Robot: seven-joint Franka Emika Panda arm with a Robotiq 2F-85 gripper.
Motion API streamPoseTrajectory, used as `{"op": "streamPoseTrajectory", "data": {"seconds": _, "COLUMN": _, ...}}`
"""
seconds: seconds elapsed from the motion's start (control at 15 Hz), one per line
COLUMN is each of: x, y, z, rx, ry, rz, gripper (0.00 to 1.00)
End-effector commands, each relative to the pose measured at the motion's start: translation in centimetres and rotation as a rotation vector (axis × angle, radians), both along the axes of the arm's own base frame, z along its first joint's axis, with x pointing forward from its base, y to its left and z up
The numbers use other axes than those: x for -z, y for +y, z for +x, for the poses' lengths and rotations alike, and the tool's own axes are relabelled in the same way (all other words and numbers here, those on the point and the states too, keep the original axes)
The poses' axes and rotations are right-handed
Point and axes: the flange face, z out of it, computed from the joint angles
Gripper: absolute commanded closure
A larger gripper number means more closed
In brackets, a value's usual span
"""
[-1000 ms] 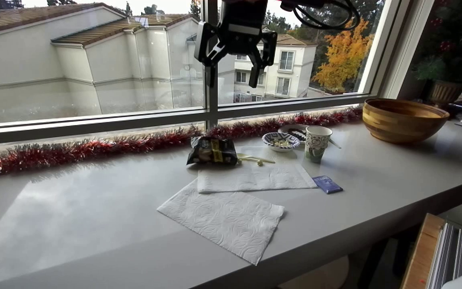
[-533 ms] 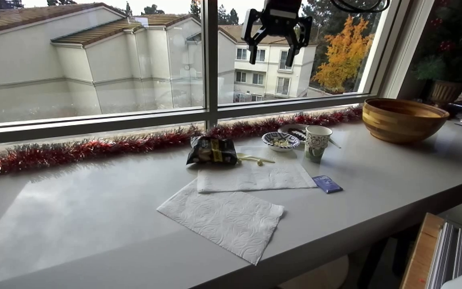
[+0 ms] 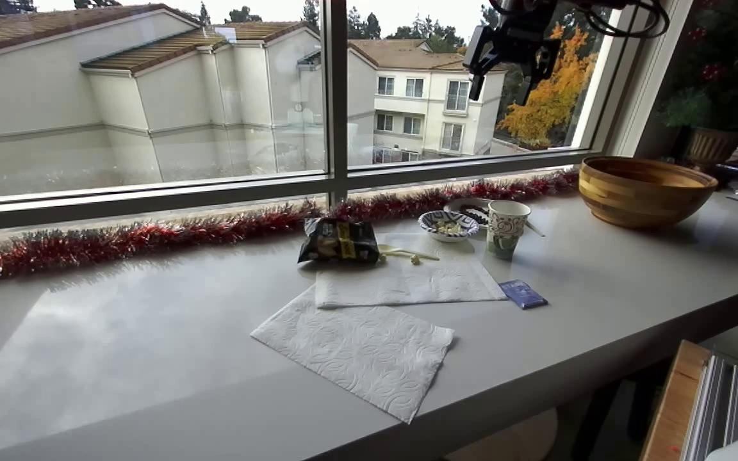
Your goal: Use the white fork to pick up the white object from the napkin and put it in the black and white bowl.
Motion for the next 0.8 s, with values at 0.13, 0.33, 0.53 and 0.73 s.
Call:
{"op": "streamPoseTrajectory", "data": {"seconds": 0.13, "x": 2.7, "y": -9.9, "z": -1.9, "rx": 0.076, "ry": -0.09, "rz": -0.097, "gripper": 0.0}}
{"op": "streamPoseTrajectory", "data": {"seconds": 0.33, "x": 5.3, "y": -13.9, "z": -2.0, "rx": 0.134, "ry": -0.106, "rz": -0.152, "gripper": 0.0}}
{"op": "streamPoseTrajectory", "data": {"seconds": 0.53, "x": 8.9, "y": -16.5, "z": -1.3, "rx": 0.178, "ry": -0.083, "rz": -0.196, "gripper": 0.0}}
{"op": "streamPoseTrajectory", "data": {"seconds": 0.73, "x": 9.1, "y": -15.8, "z": -1.9, "rx": 0.173, "ry": -0.083, "rz": -0.17, "gripper": 0.0}}
